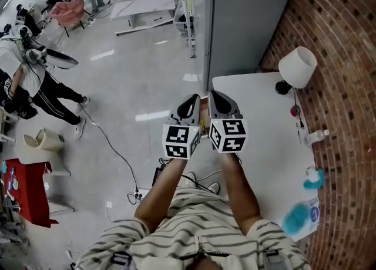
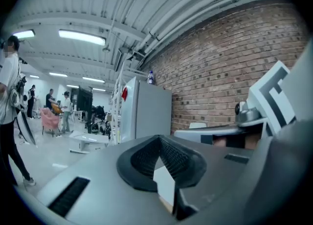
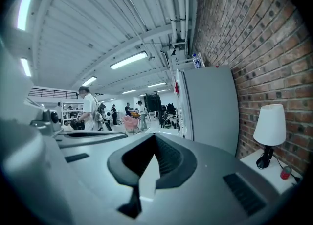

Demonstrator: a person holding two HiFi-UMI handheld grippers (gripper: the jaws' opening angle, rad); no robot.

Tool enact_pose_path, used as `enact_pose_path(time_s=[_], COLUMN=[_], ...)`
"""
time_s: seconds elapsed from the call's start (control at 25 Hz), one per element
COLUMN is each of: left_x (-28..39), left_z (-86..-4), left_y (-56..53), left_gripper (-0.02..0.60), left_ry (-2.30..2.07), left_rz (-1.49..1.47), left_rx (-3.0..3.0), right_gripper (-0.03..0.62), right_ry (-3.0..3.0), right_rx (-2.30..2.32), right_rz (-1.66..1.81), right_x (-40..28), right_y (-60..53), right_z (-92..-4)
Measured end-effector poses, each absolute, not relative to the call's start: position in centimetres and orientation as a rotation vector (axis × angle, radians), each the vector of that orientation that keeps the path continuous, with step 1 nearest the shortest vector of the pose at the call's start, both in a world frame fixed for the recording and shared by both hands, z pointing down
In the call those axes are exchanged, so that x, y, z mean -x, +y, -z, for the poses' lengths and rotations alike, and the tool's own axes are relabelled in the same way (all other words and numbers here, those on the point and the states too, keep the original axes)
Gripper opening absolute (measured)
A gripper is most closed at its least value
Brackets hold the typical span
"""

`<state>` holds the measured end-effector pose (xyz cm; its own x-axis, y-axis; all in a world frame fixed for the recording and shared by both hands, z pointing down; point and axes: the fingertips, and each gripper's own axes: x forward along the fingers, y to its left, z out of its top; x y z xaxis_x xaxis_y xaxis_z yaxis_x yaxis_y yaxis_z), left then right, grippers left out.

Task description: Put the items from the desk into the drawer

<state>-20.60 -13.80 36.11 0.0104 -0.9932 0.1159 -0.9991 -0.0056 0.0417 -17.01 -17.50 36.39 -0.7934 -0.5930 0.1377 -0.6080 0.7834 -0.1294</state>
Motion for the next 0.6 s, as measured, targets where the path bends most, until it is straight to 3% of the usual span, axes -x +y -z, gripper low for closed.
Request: enact_pose_path(time_s=[0.6], left_x=[19.3], left_z=[-27.2], left_y=[-12.3], left_gripper=[0.008], left_ry=[-2.217], left_rz=[0.044], left_rx=[-2.271], right_gripper=[0.011], right_ry=[-3.045], right_rx=[-0.969], right_rz=[-0.113], right_x=[15.5], right_y=[-14.8], right_z=[-26.9])
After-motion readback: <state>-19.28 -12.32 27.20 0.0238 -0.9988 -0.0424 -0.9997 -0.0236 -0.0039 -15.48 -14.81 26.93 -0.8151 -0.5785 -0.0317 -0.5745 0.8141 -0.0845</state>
